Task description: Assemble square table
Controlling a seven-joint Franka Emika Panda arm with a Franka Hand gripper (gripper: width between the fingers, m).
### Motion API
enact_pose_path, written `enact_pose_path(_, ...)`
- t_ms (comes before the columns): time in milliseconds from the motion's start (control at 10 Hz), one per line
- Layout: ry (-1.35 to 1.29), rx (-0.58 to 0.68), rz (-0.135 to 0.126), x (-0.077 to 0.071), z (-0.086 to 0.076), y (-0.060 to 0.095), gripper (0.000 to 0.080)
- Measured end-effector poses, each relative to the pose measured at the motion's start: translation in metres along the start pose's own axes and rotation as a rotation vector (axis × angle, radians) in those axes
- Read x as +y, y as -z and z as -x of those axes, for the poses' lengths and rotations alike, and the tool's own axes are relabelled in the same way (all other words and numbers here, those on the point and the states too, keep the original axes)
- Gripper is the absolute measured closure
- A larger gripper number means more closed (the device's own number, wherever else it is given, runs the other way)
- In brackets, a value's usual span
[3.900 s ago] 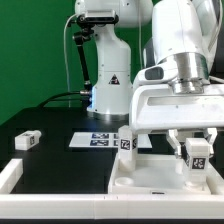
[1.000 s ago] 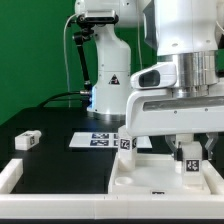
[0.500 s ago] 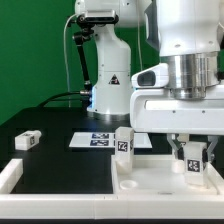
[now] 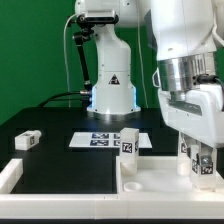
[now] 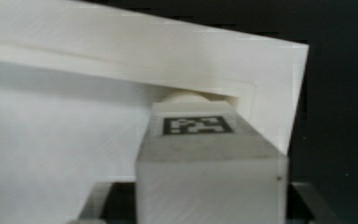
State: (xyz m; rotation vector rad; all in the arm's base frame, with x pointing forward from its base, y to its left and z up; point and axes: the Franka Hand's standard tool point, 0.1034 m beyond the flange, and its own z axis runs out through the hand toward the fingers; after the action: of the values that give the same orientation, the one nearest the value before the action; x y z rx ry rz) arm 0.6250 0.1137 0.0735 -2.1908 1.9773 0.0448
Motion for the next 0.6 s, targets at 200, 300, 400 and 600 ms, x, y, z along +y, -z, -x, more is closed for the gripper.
enact_pose_path(200, -0.058, 0.008, 0.000, 0.000, 0.002, 0.000, 0.0509)
enact_pose_path(300, 0.038, 0.016, 0.003, 0.000, 0.004, 0.000, 0.0509)
enact_pose_path(400, 0.231, 0.043, 0.015, 0.000, 0.009, -0.001, 0.0428)
enact_pose_path(600, 0.557, 0.078, 0.040, 0.003, 0.021, -0.001, 0.0172)
